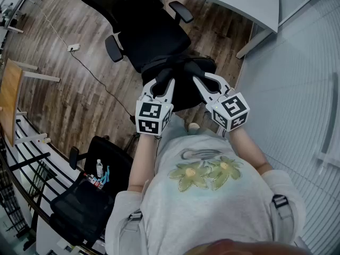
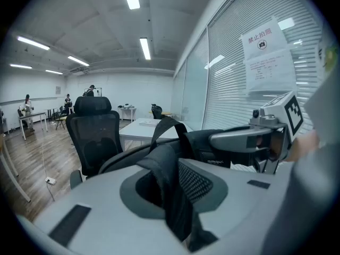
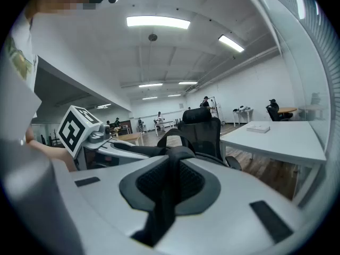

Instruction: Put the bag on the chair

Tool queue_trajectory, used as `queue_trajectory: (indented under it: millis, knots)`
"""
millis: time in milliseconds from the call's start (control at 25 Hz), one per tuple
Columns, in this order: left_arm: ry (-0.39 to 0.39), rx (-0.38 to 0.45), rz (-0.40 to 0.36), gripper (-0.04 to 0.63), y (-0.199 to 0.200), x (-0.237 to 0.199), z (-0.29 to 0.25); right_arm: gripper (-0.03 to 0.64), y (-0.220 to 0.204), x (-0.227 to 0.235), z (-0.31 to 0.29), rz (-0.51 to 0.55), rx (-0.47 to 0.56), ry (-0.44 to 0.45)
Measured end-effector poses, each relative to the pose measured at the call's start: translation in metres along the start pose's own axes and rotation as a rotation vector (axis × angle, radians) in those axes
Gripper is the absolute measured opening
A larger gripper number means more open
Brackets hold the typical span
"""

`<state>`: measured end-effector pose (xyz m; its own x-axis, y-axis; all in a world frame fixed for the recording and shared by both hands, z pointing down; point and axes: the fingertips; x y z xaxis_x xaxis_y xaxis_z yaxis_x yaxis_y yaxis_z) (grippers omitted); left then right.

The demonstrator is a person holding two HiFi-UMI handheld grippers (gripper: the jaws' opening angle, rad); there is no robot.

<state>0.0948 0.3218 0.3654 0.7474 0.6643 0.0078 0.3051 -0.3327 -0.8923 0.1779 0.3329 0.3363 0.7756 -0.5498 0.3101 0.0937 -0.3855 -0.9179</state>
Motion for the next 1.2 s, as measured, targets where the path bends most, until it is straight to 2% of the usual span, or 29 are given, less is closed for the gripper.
queue_trajectory:
  millis: [400, 640, 960, 1200]
  knots:
    - [-0.061, 0.002, 0.004, 0.086, 0.01, -0.024, -0.017, 0.04, 0.016, 0.011, -0.024, -0.003, 0.014, -0.041]
    - [-0.101, 0.006, -0.025, 0.086, 0.009, -0.051, -0.025, 0.038, 0.017, 0.011, -0.048, -0.014, 0.016, -0.074]
    - [-0.12, 0.058, -0.061, 0.086, 0.032, -0.1, -0.031, 0.04, 0.045, 0.008, -0.088, 0.022, 0.058, -0.102]
    - [-0.124, 0.112, -0.124, 0.086, 0.054, -0.135, -0.029, 0.04, 0.075, 0.003, -0.118, 0.083, 0.109, -0.113]
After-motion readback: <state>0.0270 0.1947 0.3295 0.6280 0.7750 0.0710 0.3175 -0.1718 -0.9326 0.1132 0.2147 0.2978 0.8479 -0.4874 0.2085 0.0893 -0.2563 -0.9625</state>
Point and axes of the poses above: the fingertips, and each gripper's own axes: z backward along the fingers, x to its right, y out of its top, and after that the axes turned 7 degrees about -z, right-handed
